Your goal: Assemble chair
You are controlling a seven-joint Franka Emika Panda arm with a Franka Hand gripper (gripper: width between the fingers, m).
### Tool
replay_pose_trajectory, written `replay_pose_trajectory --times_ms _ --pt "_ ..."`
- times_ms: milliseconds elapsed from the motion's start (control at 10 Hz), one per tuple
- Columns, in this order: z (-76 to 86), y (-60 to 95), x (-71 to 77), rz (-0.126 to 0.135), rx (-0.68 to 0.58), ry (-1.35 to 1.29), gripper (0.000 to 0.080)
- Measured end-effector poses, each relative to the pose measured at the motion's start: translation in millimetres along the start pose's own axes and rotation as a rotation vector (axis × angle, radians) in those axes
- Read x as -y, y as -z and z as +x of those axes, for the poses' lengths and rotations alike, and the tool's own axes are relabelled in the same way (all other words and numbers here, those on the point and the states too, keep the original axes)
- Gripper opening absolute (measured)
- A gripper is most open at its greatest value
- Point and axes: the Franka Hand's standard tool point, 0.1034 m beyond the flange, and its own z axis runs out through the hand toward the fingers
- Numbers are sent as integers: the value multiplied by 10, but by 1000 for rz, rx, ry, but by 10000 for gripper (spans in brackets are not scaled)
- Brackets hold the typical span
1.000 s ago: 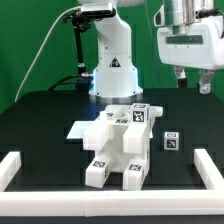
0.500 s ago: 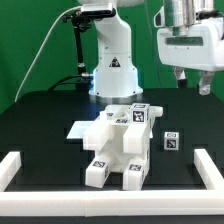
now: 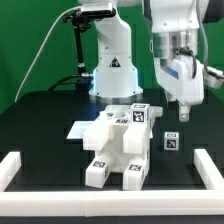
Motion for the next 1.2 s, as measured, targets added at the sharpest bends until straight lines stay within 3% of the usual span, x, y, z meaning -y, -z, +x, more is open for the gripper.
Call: replay_pose_trajectory --times_ms 300,500,700,1100,1200 --pt "-7 -5 -21 -7 5 -37 649" --pt "-80 -60 -166 -69 8 -197 649" --pt "-209 -160 -223 -86 -7 -253 649" --pt "-257 -340 -268 -113 -32 -216 649" --pt "-269 -357 -275 -141 -32 -215 649"
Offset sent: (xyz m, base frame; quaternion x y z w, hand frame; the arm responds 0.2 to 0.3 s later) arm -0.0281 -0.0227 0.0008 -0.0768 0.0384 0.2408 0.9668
